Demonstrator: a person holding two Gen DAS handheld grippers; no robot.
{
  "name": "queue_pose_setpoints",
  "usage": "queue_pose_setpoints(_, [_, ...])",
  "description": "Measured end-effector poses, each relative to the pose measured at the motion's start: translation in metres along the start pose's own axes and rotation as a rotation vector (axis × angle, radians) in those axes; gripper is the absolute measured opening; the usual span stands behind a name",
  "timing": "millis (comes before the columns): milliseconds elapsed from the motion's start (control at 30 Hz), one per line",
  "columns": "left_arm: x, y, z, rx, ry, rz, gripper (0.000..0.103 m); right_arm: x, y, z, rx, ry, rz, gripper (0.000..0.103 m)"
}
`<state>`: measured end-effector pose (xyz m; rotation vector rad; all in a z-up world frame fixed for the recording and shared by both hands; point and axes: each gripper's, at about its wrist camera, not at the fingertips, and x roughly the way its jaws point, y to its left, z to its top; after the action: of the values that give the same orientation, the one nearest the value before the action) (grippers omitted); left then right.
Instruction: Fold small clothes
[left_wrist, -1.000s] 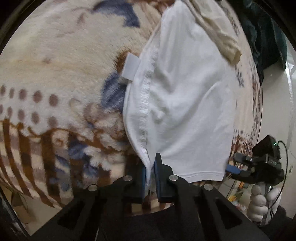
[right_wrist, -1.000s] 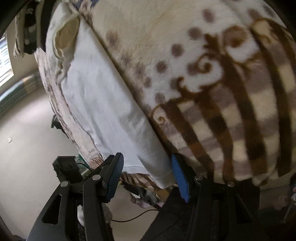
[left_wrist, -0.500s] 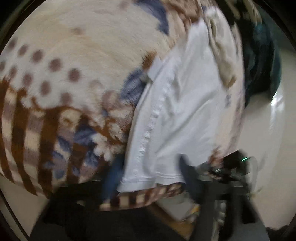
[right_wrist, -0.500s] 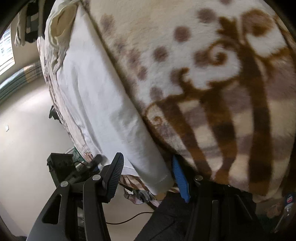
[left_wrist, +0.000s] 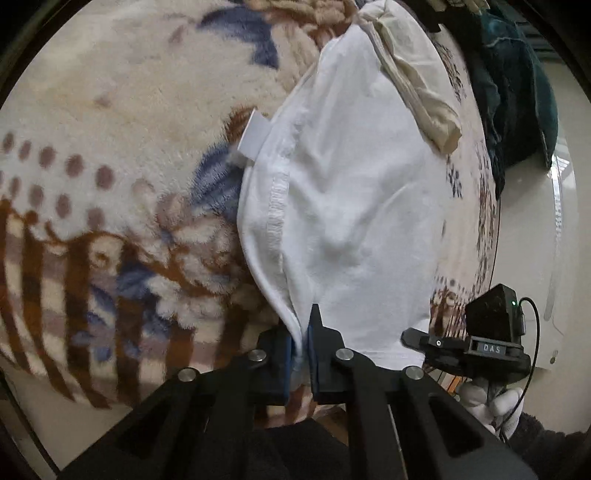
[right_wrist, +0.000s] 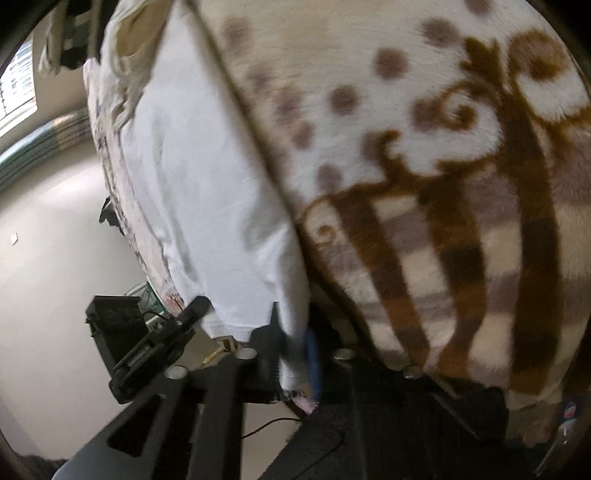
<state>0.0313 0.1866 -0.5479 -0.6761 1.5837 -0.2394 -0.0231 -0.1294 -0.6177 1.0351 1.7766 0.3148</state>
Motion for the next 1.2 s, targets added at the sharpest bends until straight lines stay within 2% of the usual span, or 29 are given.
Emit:
queue_pose_setpoints(167, [-0.032,-0.006,0.009,-0.063,-0.05,-0.074,0.005,-0.017,0.022,-0.007,-0.033,-0.012,0.025,0.006])
queue_pose_setpoints(300, [-0.065,-0.035,0.04,-0.053,-0.125,-0.17,0.005,-0.048,0.055,-0.004,-0.078,-0.061,0.074,0.006])
queue_pose_setpoints(467, [-0.08,-0.076,0.117,-0.047,-0.206,-0.293,0.005,-0.096,0.107,0.034,-0.138,-0.183,0.126,0.006])
queue_pose_setpoints(533, [-0.071,-0.091,0.156,-0.045,-0.228,-0.317,0.005,-0.115,0.135,0.067,-0.175,-0.253,0.135,0.006])
queue_pose_setpoints(667, [-0.041,-0.105,0.24,-0.077,-0.233,-0.302,0.006,-0.13,0.164,0.126,-0.19,-0.351,0.142,0.006])
queue_pose_setpoints(733, [-0.029,-0.106,0.279,-0.094,-0.207,-0.306,0.013,-0.135,0.181,0.163,-0.2,-0.399,0.13,0.006])
queue_pose_setpoints(767, [-0.025,-0.105,0.292,-0.11,-0.198,-0.336,0.03,-0.137,0.187,0.172,-0.199,-0.412,0.128,0.006])
queue_pose_setpoints(800, [-0.026,-0.105,0.302,-0.121,-0.203,-0.364,0.056,-0.139,0.192,0.188,-0.19,-0.423,0.124,0.007])
queue_pose_setpoints(833, [-0.03,-0.103,0.308,-0.124,-0.223,-0.377,0.068,-0.142,0.193,0.202,-0.163,-0.438,0.116,0.007])
queue_pose_setpoints(867, [-0.034,-0.101,0.312,-0.121,-0.242,-0.383,0.073,-0.144,0.192,0.212,-0.146,-0.446,0.118,0.008])
queue_pose_setpoints(900, [-0.039,-0.099,0.315,-0.11,-0.252,-0.385,0.073,-0.148,0.191,0.22,-0.129,-0.459,0.122,0.01])
queue_pose_setpoints(967, [-0.043,-0.099,0.319,-0.077,-0.256,-0.326,0.073,-0.153,0.19,0.228,-0.122,-0.476,0.105,0.03])
queue_pose_setpoints(1000, [-0.043,-0.099,0.319,-0.042,-0.261,-0.27,0.073,-0.157,0.19,0.229,-0.126,-0.491,0.086,0.045])
queue_pose_setpoints(1100, [-0.027,-0.108,0.325,0.115,-0.228,-0.056,0.073,-0.158,0.184,0.233,-0.122,-0.52,0.017,0.047])
queue_pose_setpoints(1200, [0.004,-0.117,0.339,0.205,-0.165,0.023,0.073,-0.152,0.177,0.233,-0.116,-0.51,-0.025,0.047])
